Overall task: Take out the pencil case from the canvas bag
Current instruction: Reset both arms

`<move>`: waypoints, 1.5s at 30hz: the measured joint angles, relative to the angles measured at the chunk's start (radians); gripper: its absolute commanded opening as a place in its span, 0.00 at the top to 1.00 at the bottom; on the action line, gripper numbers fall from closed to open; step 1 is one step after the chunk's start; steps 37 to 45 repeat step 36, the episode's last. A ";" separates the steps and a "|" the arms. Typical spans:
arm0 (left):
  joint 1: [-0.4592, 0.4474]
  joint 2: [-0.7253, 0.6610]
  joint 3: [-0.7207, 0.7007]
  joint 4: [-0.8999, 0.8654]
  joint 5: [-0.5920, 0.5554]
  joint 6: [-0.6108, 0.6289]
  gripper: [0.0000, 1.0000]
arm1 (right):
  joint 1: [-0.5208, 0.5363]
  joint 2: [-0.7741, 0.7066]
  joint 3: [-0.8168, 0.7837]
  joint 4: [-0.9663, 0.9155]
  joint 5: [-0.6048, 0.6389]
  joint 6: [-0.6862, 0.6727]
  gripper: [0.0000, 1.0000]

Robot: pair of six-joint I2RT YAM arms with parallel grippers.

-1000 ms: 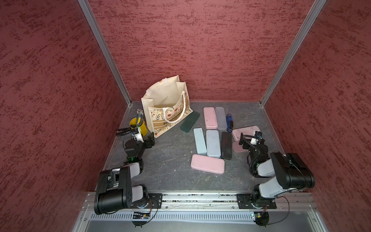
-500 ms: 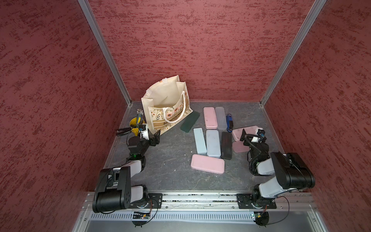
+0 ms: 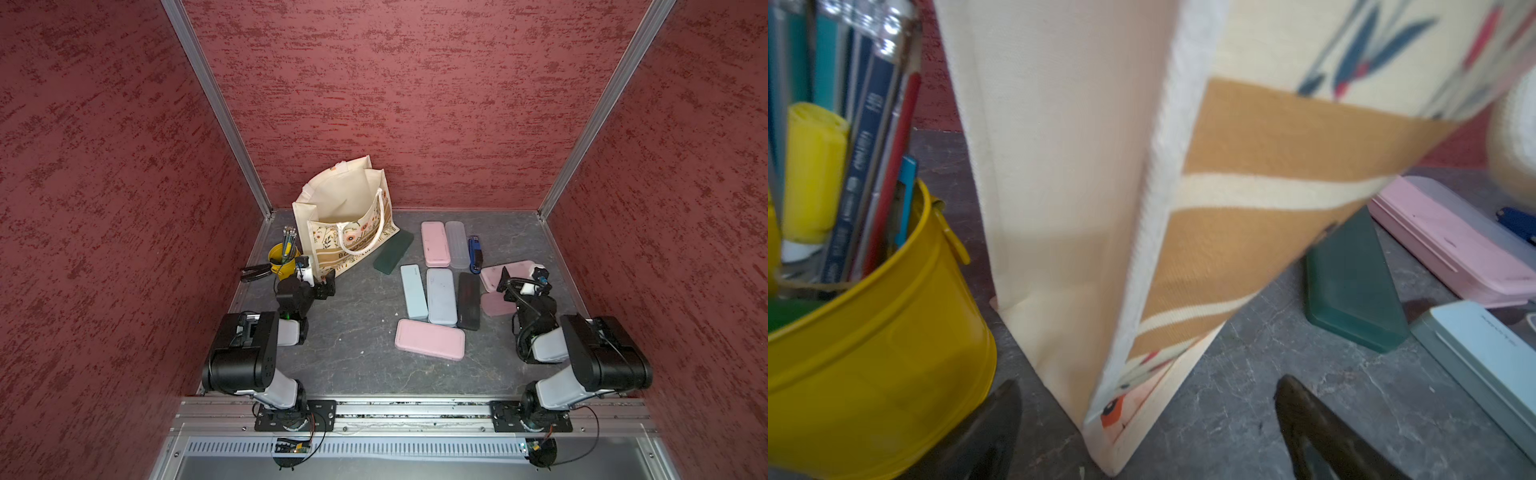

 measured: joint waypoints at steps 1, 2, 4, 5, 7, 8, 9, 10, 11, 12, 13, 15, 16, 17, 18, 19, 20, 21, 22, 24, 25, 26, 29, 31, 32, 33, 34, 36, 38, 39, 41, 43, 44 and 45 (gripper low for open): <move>0.000 -0.001 0.012 0.000 -0.017 0.000 0.00 | 0.000 0.000 0.000 0.000 0.001 0.000 0.01; 0.000 -0.002 0.018 -0.003 -0.024 -0.001 0.00 | 0.000 0.000 0.000 0.000 0.001 0.000 0.01; 0.000 -0.002 0.021 -0.006 -0.043 -0.002 0.00 | 0.000 0.000 0.000 0.000 0.002 0.000 0.01; 0.000 -0.002 0.021 -0.013 -0.048 -0.002 0.00 | 0.000 0.000 0.000 0.001 0.002 0.000 0.01; -0.002 -0.002 0.021 -0.018 -0.060 -0.001 0.00 | 0.000 0.000 0.000 0.001 0.002 0.000 0.01; -0.005 -0.002 0.021 -0.019 -0.068 -0.001 0.00 | 0.000 0.000 0.000 0.001 0.002 0.000 0.01; -0.012 -0.002 0.021 -0.020 -0.082 0.000 0.00 | 0.000 0.000 0.000 0.001 0.002 0.000 0.01; -0.021 -0.002 0.021 -0.019 -0.097 0.001 0.00 | 0.000 0.000 0.000 0.001 0.002 0.000 0.01; -0.030 -0.002 0.021 -0.019 -0.106 0.004 0.00 | 0.000 0.000 0.000 0.001 0.002 0.000 0.01; -0.035 -0.002 0.021 -0.020 -0.109 0.004 0.00 | 0.000 0.000 0.000 0.001 0.002 0.000 0.01; -0.037 -0.002 0.021 -0.020 -0.110 0.004 0.00 | 0.000 0.000 0.000 0.001 0.002 0.000 0.01; -0.034 -0.002 0.021 -0.020 -0.114 0.004 0.00 | 0.000 0.000 0.000 0.001 0.002 0.000 0.01; -0.033 -0.002 0.021 -0.020 -0.118 0.004 0.00 | 0.000 0.000 0.000 0.001 0.002 0.000 0.01; -0.032 -0.002 0.021 -0.020 -0.121 0.004 0.01 | 0.000 0.000 0.000 0.001 0.002 0.000 0.01; -0.032 -0.002 0.021 -0.020 -0.122 0.004 0.00 | 0.000 0.000 0.000 0.001 0.002 0.000 0.01; -0.032 -0.002 0.021 -0.020 -0.124 0.004 0.00 | 0.000 0.000 0.000 0.001 0.002 0.000 0.01; -0.032 -0.002 0.021 -0.020 -0.125 0.004 0.00 | 0.000 0.000 0.000 0.001 0.002 0.000 0.01; -0.032 -0.002 0.021 -0.020 -0.125 0.004 0.00 | 0.000 0.000 0.000 0.001 0.002 0.000 0.01; -0.032 -0.002 0.021 -0.020 -0.126 0.004 0.00 | 0.000 0.000 0.000 0.001 0.002 0.000 0.01; -0.032 -0.002 0.021 -0.020 -0.127 0.004 0.00 | 0.000 0.000 0.000 0.001 0.002 0.000 0.01; -0.032 -0.002 0.021 -0.020 -0.127 0.004 0.00 | 0.000 0.000 0.000 0.001 0.002 0.000 0.01; -0.032 -0.002 0.021 -0.021 -0.126 0.004 0.00 | 0.000 0.000 0.000 0.001 0.002 0.000 0.01; -0.031 -0.002 0.021 -0.021 -0.126 0.004 0.00 | 0.000 0.000 0.000 0.001 0.002 0.000 0.01; -0.031 -0.002 0.021 -0.021 -0.126 0.004 0.00 | 0.000 0.000 0.000 0.001 0.002 0.000 0.01; -0.031 -0.002 0.021 -0.021 -0.125 0.004 0.00 | 0.000 0.000 0.000 0.001 0.002 0.000 0.01; -0.030 -0.002 0.021 -0.021 -0.125 0.004 0.00 | 0.000 0.000 0.000 0.001 0.002 0.000 0.01; -0.028 -0.002 0.021 -0.021 -0.125 0.004 0.00 | 0.000 0.000 0.000 0.001 0.002 0.000 0.01; -0.028 -0.002 0.021 -0.021 -0.125 0.004 0.00 | 0.000 0.000 0.000 0.001 0.002 0.000 0.01; -0.028 -0.002 0.021 -0.021 -0.125 0.004 0.00 | 0.000 0.000 0.000 0.001 0.002 0.000 0.01; -0.028 -0.002 0.021 -0.021 -0.125 0.004 0.00 | 0.000 0.000 0.000 0.001 0.002 0.000 0.01; -0.028 -0.002 0.021 -0.021 -0.125 0.004 0.00 | 0.000 0.000 0.000 0.001 0.002 0.000 0.01; -0.028 -0.002 0.021 -0.021 -0.125 0.004 0.00 | 0.000 0.000 0.000 0.001 0.002 0.000 0.01; -0.028 -0.002 0.021 -0.021 -0.125 0.004 0.00 | 0.000 0.000 0.000 0.001 0.002 0.000 0.01; -0.028 -0.002 0.021 -0.021 -0.125 0.004 0.00 | 0.000 0.000 0.000 0.001 0.002 0.000 0.01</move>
